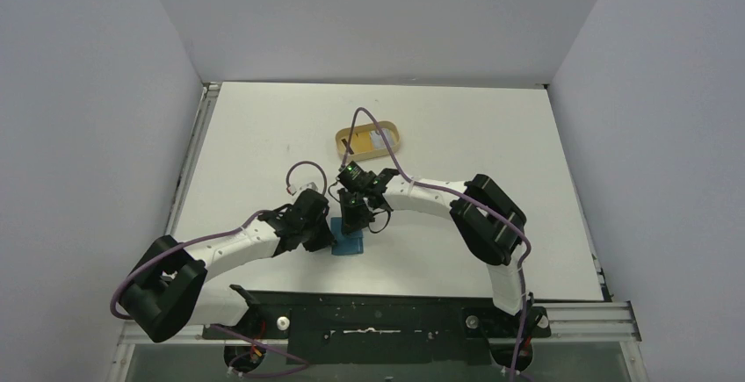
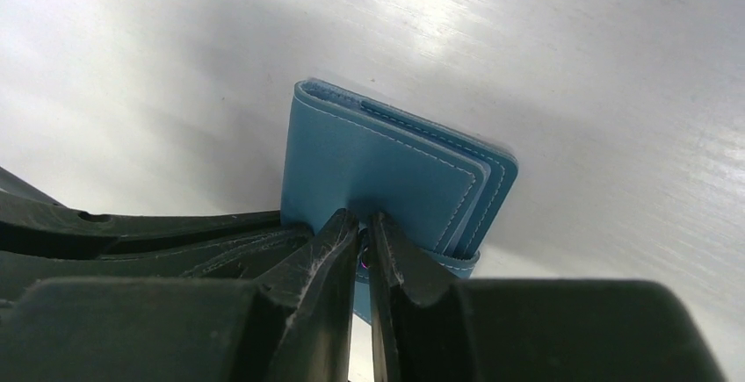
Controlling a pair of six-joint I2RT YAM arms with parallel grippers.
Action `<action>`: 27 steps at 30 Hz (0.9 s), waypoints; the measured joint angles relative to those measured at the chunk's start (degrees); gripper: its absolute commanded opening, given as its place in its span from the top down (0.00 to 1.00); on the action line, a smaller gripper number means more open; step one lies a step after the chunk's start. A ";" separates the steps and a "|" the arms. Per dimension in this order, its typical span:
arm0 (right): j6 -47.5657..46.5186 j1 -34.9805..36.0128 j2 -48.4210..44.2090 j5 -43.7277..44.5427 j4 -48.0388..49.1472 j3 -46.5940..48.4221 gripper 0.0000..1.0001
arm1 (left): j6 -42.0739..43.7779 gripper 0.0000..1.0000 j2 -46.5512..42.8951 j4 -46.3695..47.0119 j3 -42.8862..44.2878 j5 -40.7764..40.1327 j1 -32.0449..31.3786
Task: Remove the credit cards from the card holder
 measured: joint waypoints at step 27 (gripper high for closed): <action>7.78 0.59 -15.06 6.91 26.77 -25.94 0.68 | -1.11 1.00 -1.99 6.19 -4.13 4.07 0.39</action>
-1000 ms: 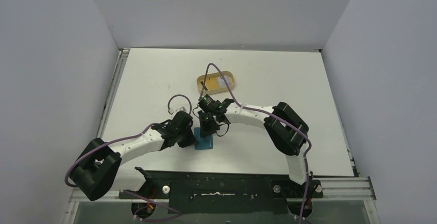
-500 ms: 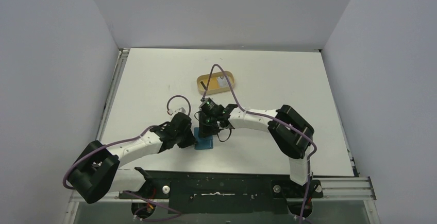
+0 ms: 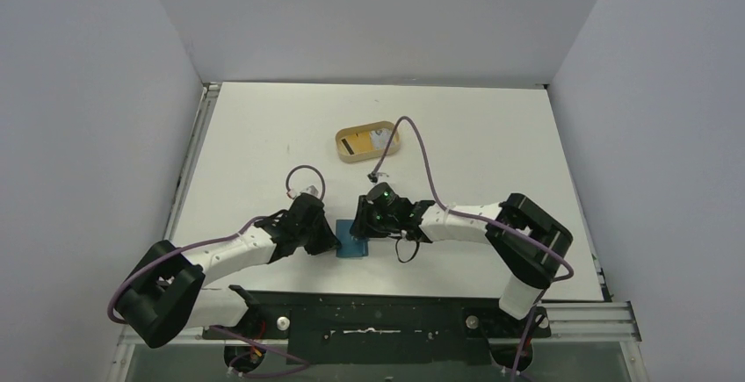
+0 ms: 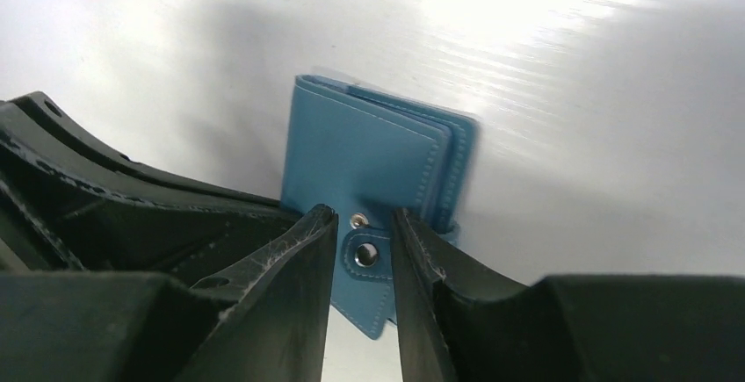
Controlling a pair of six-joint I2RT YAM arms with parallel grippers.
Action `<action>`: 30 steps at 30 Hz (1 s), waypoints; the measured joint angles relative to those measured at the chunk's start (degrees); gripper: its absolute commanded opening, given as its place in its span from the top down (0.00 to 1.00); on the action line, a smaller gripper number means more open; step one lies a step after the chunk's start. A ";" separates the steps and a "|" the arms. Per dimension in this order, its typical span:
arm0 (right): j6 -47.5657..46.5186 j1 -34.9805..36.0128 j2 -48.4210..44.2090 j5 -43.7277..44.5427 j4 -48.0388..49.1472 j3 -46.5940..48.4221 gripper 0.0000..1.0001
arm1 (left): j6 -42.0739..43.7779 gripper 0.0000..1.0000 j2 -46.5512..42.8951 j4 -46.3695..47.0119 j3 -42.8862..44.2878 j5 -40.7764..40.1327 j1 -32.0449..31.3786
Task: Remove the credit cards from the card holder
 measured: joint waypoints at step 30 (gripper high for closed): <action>-12.92 2.05 -8.90 8.79 -10.60 7.43 0.79 | -0.02 1.00 0.13 -1.03 0.22 2.01 1.07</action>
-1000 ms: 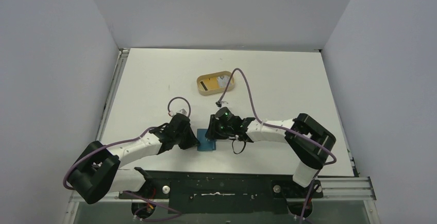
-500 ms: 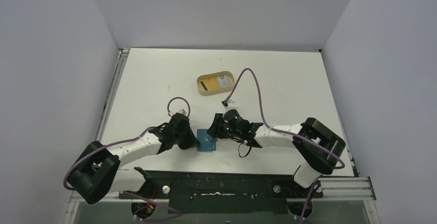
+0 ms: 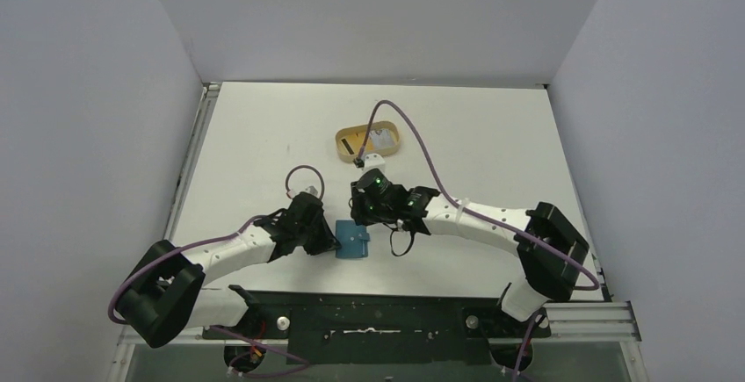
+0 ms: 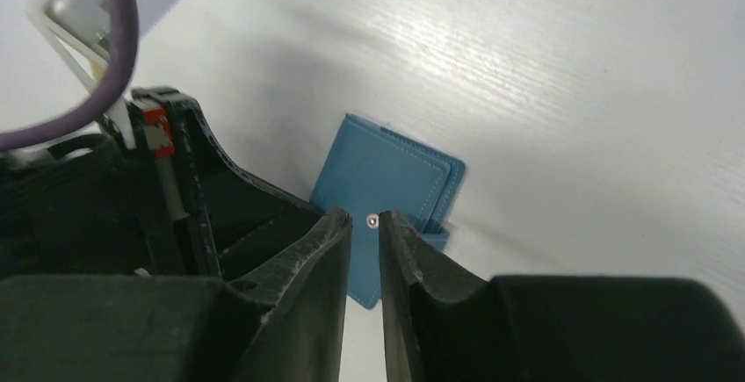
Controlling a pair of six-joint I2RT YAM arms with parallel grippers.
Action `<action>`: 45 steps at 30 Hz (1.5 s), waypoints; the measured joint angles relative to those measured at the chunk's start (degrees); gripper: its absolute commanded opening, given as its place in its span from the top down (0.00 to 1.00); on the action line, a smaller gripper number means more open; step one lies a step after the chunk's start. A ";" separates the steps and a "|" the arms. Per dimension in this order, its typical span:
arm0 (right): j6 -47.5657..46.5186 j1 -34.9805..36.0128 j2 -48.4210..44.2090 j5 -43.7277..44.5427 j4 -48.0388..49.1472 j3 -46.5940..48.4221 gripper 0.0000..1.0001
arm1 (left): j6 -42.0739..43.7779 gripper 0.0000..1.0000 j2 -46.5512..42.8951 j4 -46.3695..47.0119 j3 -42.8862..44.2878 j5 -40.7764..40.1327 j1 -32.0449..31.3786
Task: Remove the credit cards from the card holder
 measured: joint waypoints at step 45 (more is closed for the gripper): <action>-8.22 10.08 15.12 12.00 -23.45 15.41 0.78 | 0.09 1.00 -0.02 -0.07 0.00 0.02 0.00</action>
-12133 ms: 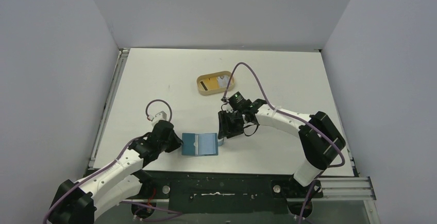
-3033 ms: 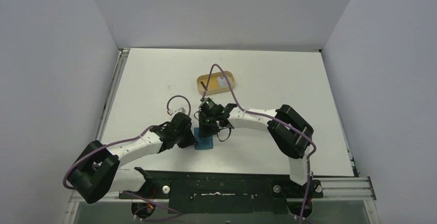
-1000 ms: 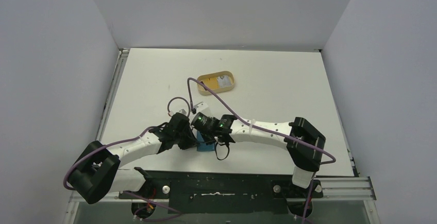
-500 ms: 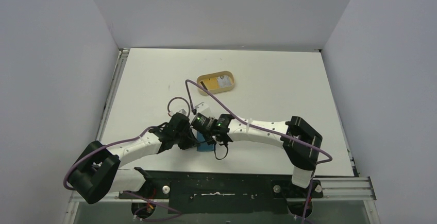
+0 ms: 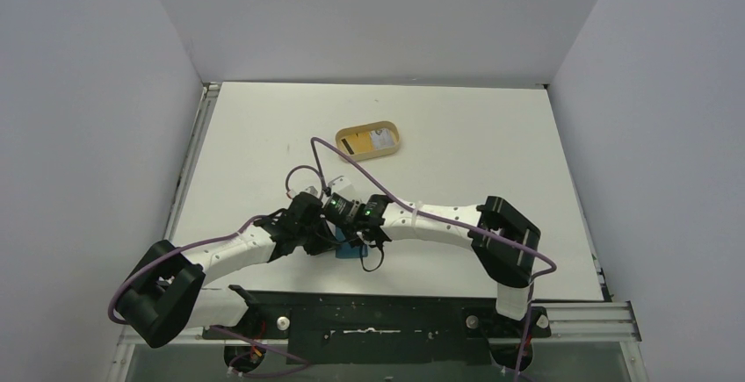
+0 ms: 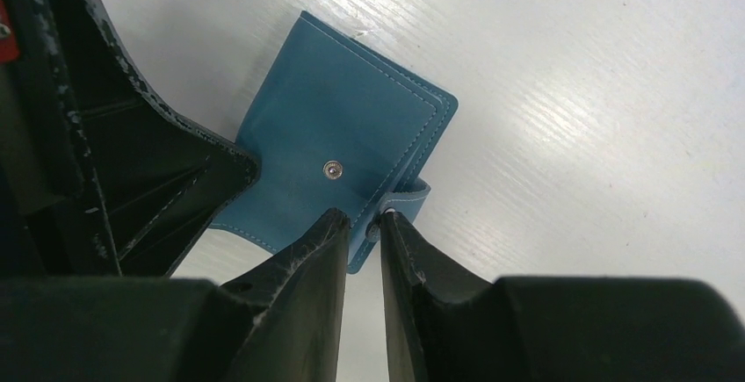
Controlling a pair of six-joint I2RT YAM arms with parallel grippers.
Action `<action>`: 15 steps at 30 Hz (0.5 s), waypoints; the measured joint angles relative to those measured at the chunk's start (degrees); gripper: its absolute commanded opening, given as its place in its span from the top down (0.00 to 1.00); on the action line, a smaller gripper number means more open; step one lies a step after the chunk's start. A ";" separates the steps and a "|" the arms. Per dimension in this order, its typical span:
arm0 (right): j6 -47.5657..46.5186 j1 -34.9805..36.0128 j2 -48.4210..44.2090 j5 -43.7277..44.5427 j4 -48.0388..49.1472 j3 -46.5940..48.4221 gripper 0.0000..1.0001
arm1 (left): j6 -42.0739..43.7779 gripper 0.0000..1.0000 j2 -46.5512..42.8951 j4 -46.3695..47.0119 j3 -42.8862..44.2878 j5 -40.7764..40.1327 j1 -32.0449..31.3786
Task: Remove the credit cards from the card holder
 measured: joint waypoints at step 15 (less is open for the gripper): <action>0.02 0.00 0.04 0.11 0.17 0.63 0.82 | 0.00 1.00 0.00 0.02 0.00 0.00 0.00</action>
